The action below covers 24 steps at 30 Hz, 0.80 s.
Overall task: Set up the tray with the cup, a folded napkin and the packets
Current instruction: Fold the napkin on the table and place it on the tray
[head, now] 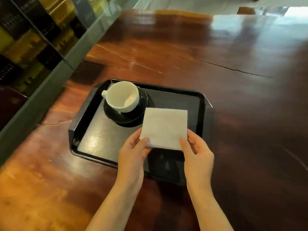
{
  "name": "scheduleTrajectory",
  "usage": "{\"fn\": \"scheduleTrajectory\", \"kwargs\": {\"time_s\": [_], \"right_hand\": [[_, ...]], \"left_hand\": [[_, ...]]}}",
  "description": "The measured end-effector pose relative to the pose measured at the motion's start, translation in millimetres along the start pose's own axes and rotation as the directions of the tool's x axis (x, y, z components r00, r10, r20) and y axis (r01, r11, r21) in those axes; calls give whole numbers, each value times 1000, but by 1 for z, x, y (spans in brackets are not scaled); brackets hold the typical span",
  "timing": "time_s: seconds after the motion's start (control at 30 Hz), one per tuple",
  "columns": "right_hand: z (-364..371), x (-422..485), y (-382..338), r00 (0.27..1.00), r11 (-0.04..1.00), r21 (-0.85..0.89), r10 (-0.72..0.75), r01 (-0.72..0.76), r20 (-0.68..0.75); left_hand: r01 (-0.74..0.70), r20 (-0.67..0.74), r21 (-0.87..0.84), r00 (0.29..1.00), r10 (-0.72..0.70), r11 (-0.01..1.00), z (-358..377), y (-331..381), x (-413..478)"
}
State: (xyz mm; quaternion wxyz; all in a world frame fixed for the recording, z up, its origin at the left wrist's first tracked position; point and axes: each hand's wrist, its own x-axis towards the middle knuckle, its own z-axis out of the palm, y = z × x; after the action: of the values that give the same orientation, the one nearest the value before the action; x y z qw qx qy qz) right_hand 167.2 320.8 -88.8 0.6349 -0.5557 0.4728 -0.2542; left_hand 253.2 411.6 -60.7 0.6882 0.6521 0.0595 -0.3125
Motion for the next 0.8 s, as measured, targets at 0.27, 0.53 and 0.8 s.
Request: {"fn": "scheduleTrajectory", "kwargs": {"time_s": [0.27, 0.53, 0.8], "right_hand": [[59, -20, 25, 995, 967, -253, 58, -35, 86], [85, -38, 26, 973, 888, -453, 167, -78, 161], [88, -37, 23, 967, 848, -527, 180, -59, 183]], "left_hand": [[9, -119, 337, 992, 33, 942, -69, 2, 34], [-56, -3, 678, 997, 79, 733, -115, 19, 45], [-58, 25, 767, 998, 61, 639, -124, 18, 48]]}}
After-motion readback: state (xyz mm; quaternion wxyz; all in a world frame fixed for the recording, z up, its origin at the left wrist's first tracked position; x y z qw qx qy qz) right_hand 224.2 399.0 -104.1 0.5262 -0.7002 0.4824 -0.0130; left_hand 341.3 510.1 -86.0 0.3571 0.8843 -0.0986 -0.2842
